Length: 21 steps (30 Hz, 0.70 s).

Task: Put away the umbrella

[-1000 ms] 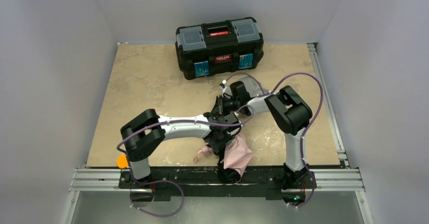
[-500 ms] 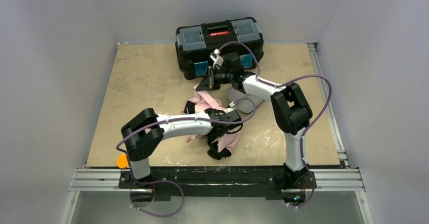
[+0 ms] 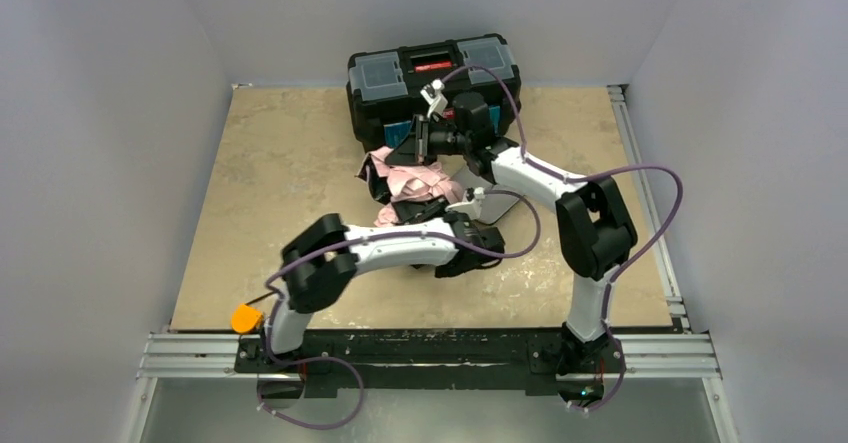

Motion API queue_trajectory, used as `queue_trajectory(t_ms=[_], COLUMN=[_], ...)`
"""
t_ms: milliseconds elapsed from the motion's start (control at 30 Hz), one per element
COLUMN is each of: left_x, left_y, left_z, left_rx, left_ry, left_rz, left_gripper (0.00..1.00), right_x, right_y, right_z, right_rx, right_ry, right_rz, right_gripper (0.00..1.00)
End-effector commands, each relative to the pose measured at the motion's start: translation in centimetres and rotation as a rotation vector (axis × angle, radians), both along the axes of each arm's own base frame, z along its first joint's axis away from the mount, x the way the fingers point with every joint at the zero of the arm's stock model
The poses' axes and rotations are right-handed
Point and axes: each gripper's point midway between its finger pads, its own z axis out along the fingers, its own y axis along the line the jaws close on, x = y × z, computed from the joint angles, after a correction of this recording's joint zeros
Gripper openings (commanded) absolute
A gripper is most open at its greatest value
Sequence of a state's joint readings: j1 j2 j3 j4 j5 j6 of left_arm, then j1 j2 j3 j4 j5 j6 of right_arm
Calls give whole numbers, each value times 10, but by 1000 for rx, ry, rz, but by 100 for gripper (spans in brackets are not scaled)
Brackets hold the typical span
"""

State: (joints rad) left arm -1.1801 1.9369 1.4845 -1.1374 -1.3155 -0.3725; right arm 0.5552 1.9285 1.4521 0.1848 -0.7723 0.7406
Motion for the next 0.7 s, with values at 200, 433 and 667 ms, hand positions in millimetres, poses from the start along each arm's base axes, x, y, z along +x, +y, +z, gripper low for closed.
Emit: queue_trajectory(t_ms=[200, 433, 667], left_x=[-40, -66, -96], left_y=[-18, -32, -60], left_z=[-70, -135, -191], left_rx=[94, 122, -26], left_ry=[-84, 116, 548], left_rz=[48, 7, -181], left_gripper=[0, 0, 29], right_x=[-37, -70, -80], right_y=[-32, -55, -65], right_z=[-143, -210, -223], right_rx=[-140, -220, -246], right_ry=[146, 244, 249], right_rz=[-20, -42, -59], right_gripper=[0, 0, 0])
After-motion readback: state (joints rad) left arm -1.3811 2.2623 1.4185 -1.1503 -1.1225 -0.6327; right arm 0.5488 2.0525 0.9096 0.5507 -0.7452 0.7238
